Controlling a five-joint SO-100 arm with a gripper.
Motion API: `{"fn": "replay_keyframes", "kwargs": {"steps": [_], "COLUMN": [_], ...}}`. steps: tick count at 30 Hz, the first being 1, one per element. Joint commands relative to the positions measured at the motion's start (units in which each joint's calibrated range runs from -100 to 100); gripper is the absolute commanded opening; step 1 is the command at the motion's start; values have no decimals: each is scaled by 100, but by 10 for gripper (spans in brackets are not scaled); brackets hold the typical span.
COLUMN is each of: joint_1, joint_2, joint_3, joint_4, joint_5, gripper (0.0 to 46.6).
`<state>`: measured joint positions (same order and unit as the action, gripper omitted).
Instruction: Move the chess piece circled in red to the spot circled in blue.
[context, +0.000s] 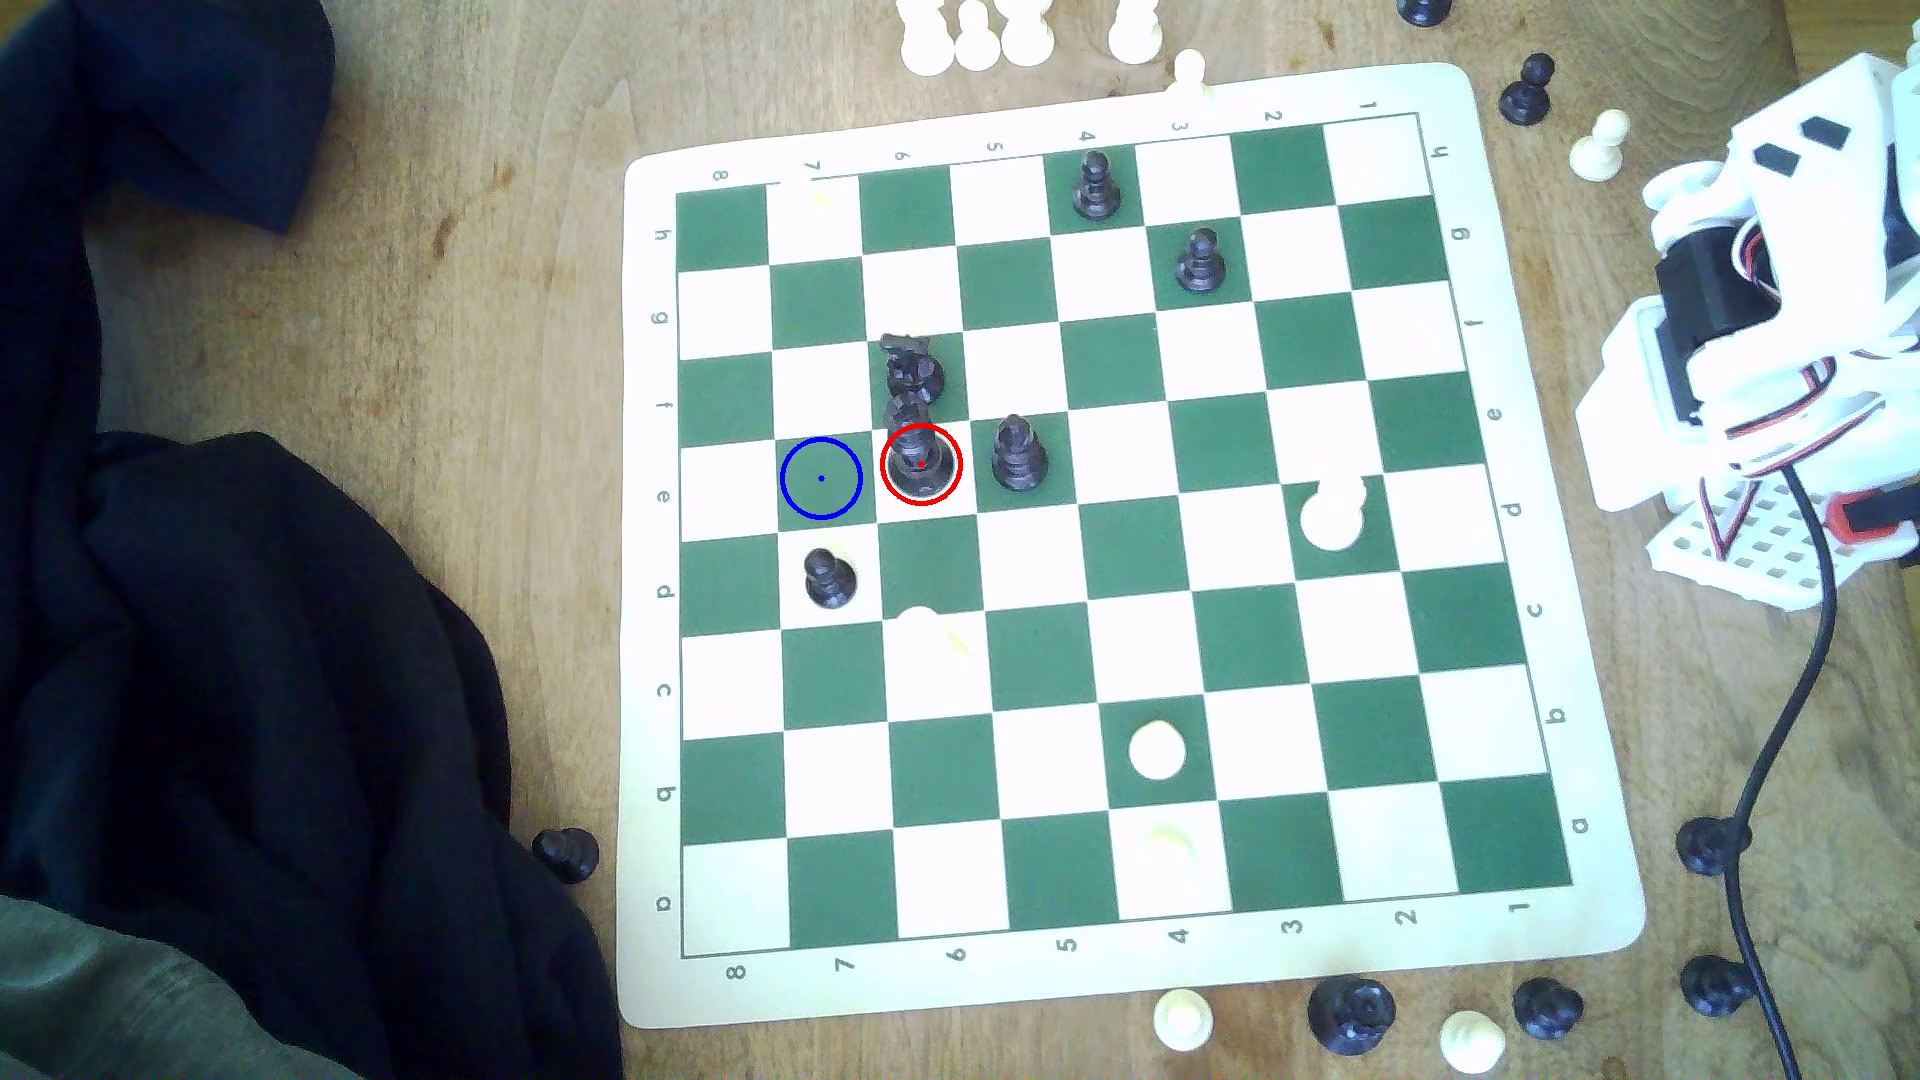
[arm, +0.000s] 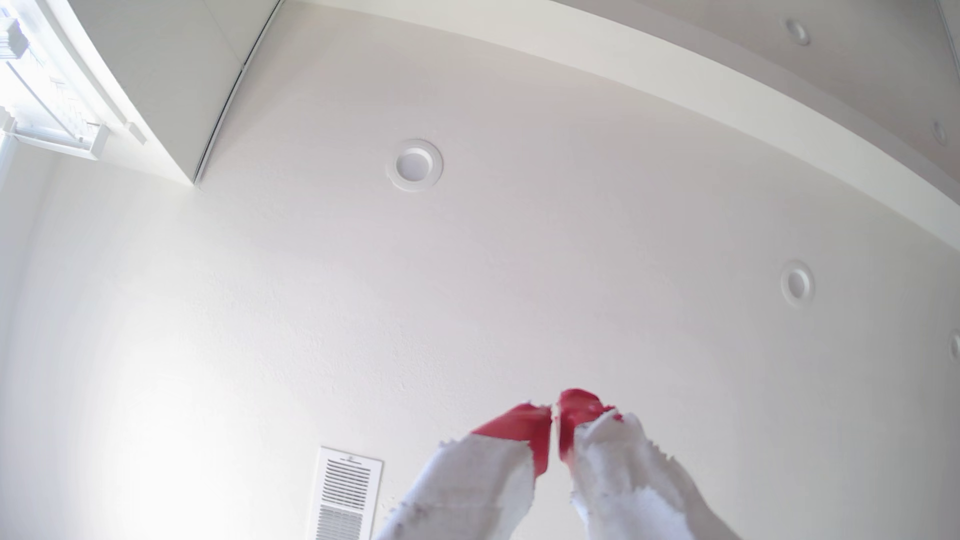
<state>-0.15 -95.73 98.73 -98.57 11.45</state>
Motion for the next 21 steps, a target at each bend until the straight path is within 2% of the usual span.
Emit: {"fn": "replay_keyframes", "kwargs": {"steps": [1,9,14,17,18,19,21], "joint_1": [58,245,433,488,504,605,676], "joint_2": [-3,-3,-11,-11,-11,-11,-11], "joint_3": [117,-345,-1088,-1070,-1143,-1333,-1469], "joint_4": [413,2813,6065,6777,7293,8546,9357], "joint_5": [10,10,-20,-24,-24,-29,-34], "gripper": [2,2,2,2,2,2,5]}}
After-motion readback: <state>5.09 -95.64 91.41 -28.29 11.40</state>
